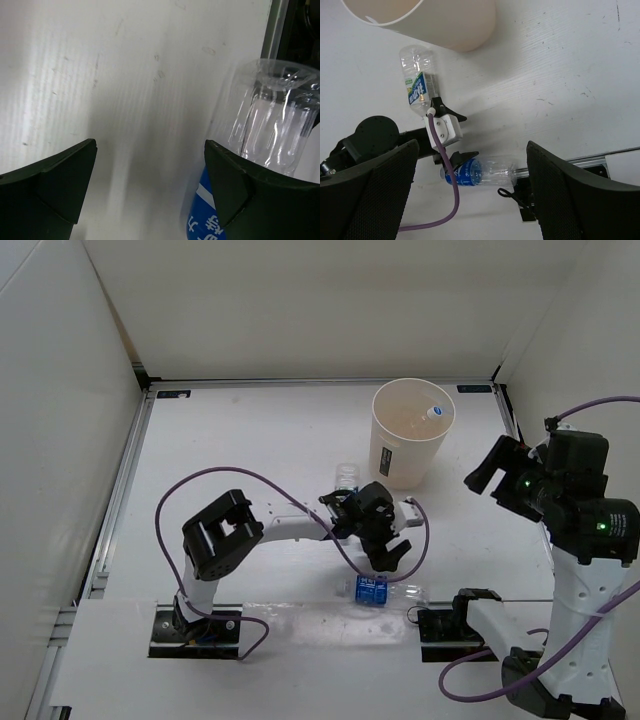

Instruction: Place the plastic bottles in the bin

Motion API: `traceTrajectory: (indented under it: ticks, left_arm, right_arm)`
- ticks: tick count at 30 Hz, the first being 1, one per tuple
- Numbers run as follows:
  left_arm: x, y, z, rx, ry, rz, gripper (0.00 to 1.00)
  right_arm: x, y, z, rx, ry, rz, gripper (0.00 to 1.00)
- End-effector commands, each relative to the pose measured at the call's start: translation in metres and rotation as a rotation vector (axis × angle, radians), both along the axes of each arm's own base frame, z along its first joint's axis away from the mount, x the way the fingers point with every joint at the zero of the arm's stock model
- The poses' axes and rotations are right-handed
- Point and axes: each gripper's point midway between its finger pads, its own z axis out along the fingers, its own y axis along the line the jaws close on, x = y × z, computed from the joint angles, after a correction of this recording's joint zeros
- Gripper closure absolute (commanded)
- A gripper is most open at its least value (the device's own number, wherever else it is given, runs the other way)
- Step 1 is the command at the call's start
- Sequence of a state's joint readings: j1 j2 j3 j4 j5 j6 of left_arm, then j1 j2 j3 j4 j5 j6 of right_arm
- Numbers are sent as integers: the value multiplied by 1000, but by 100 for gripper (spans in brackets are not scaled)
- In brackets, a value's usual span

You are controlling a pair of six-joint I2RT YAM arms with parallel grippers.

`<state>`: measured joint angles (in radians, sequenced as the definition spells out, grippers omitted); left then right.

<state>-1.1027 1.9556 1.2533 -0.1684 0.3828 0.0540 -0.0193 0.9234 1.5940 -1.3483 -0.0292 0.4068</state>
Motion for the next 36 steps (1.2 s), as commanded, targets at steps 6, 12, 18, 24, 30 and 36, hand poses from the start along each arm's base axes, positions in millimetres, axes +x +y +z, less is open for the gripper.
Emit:
traceTrajectory:
  ticks: [6,12,18,24,30,36]
  left_arm:
    - [33,-8,77,-78,-223,27,0]
    - [43,9,113,-114,-385,11,0]
    - [22,28,121,-155,-433,-120,0]
    - [-23,40,68,-102,-346,-266,0]
    - [-43,31,73,-125,-291,-275,0]
    - [-52,19,85,-186,-259,-284,0]
  right_arm:
    - [-26,-16,-17,-50,107,-89,10]
    - [-26,-16,-21,-34,121,-110,10]
    - [-25,-11,-30,24,146,-124,10]
    - [-26,4,-36,100,142,-65,10]
    - [-31,7,-37,125,130,-66,10]
    - [-26,8,-38,128,142,-55,10]
